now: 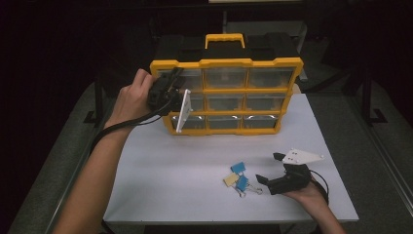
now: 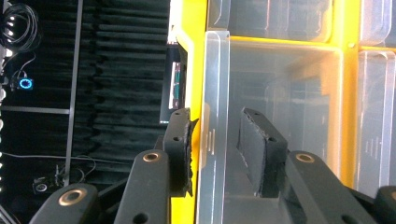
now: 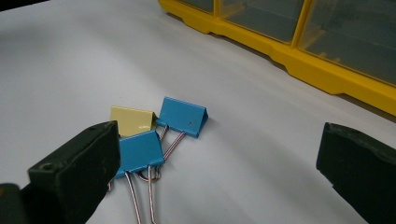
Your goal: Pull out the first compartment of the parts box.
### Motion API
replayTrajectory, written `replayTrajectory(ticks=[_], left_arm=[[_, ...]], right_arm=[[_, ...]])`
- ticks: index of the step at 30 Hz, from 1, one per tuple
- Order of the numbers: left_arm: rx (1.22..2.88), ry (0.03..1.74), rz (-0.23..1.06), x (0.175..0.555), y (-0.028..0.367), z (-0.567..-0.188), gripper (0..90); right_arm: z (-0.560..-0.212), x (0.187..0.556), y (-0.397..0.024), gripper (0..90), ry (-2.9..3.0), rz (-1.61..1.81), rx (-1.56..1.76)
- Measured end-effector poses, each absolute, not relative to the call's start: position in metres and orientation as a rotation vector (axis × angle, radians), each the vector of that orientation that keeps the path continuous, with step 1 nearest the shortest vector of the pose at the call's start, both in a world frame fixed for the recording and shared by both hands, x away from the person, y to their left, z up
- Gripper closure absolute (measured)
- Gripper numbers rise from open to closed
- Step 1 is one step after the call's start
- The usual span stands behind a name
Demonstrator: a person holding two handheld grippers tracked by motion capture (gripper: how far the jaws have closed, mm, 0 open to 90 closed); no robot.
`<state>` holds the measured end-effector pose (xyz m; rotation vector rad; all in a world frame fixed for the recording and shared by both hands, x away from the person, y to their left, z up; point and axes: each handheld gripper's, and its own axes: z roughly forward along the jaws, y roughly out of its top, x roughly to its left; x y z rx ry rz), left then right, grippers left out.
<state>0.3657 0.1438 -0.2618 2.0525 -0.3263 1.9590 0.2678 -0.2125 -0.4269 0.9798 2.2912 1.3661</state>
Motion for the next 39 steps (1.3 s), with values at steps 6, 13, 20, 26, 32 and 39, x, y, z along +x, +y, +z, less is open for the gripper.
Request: replayTrajectory(ticks=[6, 13, 20, 26, 32, 39], left_arm=[[2.057, -0.322, 1.96, 0.3655, 0.1439, -0.26, 70.0], [2.073, -0.313, 1.952, 0.3653, 0.1435, -0.2592, 76.7], [2.07, -0.321, 1.957, 0.3652, 0.1437, -0.2595, 78.7], [2.069, -0.326, 1.954, 0.365, 0.1442, -0.2593, 79.2], [2.067, -0.327, 1.961, 0.3638, 0.1443, -0.2598, 79.5], [2.06, -0.339, 1.965, 0.3603, 0.1458, -0.2602, 79.6]], right_arm=[[-0.4268, 0.2678, -0.2126, 0.0, 2.29, 1.368, 0.98], [-0.4266, 0.2677, -0.2126, 0.0, 2.29, 1.366, 0.98], [-0.4267, 0.2676, -0.2123, 0.0, 2.292, 1.364, 0.98], [-0.4267, 0.2675, -0.2124, 0.0, 2.291, 1.365, 0.98], [-0.427, 0.2678, -0.2126, 0.0, 2.292, 1.368, 0.98], [-0.4275, 0.2679, -0.213, 0.0, 2.293, 1.367, 0.985]])
